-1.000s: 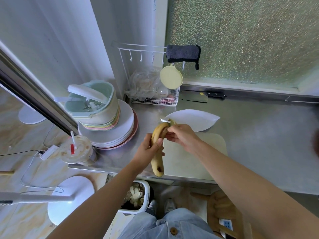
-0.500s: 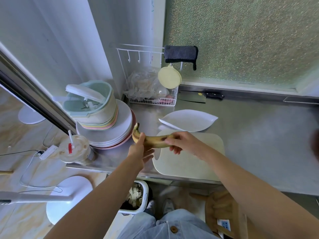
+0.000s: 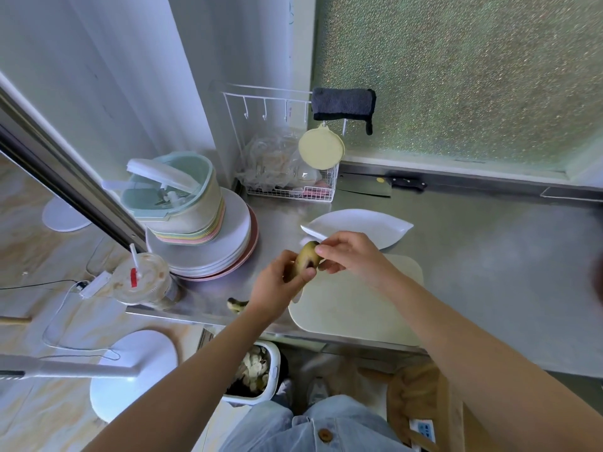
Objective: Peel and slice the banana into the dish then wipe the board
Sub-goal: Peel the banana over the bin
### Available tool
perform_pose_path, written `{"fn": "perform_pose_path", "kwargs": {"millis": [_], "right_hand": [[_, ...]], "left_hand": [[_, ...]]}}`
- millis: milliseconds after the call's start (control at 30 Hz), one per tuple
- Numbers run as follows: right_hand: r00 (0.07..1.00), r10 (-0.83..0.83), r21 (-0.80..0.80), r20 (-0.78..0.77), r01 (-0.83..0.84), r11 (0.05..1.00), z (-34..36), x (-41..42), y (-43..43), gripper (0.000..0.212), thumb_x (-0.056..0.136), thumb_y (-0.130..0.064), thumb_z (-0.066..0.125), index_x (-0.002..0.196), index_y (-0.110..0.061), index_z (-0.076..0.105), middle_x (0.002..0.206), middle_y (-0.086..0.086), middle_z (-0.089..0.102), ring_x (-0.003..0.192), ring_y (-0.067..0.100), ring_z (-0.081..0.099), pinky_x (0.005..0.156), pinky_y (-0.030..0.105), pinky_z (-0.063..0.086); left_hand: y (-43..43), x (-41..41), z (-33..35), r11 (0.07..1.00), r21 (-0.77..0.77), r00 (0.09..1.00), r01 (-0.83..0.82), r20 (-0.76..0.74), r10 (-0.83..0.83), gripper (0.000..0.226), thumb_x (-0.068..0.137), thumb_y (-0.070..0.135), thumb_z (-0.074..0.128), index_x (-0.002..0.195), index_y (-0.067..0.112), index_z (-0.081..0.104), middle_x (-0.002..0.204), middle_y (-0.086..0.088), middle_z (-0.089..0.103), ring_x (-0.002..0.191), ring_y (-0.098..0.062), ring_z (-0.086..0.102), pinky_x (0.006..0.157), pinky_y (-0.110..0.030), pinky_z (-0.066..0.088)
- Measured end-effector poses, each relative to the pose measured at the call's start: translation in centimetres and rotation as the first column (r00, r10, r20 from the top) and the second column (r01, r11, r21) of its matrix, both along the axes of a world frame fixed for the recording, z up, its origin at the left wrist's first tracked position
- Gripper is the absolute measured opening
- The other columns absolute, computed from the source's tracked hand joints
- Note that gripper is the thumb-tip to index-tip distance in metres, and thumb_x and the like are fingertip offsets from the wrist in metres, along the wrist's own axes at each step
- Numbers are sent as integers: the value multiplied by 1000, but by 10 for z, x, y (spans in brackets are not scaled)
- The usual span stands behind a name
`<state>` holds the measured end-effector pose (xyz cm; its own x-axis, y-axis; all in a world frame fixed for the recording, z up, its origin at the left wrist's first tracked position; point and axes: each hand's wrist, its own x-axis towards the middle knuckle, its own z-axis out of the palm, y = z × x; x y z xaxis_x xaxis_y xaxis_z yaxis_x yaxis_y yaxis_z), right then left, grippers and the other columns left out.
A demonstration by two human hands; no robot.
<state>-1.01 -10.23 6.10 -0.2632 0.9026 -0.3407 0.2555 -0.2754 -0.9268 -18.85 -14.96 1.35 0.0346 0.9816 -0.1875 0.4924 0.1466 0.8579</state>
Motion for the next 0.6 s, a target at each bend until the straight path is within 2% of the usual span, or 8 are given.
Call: {"fn": "perform_pose_path", "kwargs": {"millis": [133, 200, 367, 467, 600], "right_hand": [[998, -58, -46, -25, 57, 997, -3, -15, -3, 16, 85, -13, 68, 97, -2, 65, 90, 19, 72, 77, 28, 72, 74, 34, 60], [992, -109, -82, -57, 104, 991, -2, -24, -4, 19, 84, -15, 69, 94, 0, 63, 90, 18, 72, 77, 28, 73, 71, 32, 60], [997, -64, -103, -44, 59, 993, 0, -31, -6, 23, 83, -16, 69, 91, 4, 62, 90, 19, 72, 78, 27, 73, 73, 33, 60], [999, -39, -100, -10, 38, 994, -2, -32, -5, 15, 82, -10, 64, 85, 4, 62, 90, 23, 71, 78, 28, 72, 75, 37, 60], [1000, -21, -122, -20, 19, 992, -2, -37, -1, 18, 82, -3, 59, 88, 13, 63, 92, 28, 69, 79, 29, 72, 78, 38, 59]], "left_hand": [[-11, 8, 3, 984, 118, 962, -135, -221, 159, 35, 83, 52, 65, 96, 24, 50, 90, 7, 57, 75, -14, 55, 61, -26, 38], [-12, 9, 6, 972, 139, 942, -189, -255, 220, 39, 83, 53, 64, 98, 22, 47, 94, 6, 57, 79, -17, 56, 64, -29, 41], [-18, 10, 7, 963, 161, 904, -214, -340, 258, 45, 83, 53, 64, 95, 19, 37, 82, 2, 63, 74, -25, 60, 60, -33, 44], [-23, 12, 5, 966, 167, 913, -198, -328, 244, 47, 85, 53, 62, 95, 18, 32, 84, -4, 62, 76, -31, 60, 61, -36, 43], [-27, 10, 0, 983, 100, 958, -156, -226, 175, 38, 96, 50, 41, 107, 14, 39, 107, -8, 60, 101, -31, 56, 77, -38, 40]]}}
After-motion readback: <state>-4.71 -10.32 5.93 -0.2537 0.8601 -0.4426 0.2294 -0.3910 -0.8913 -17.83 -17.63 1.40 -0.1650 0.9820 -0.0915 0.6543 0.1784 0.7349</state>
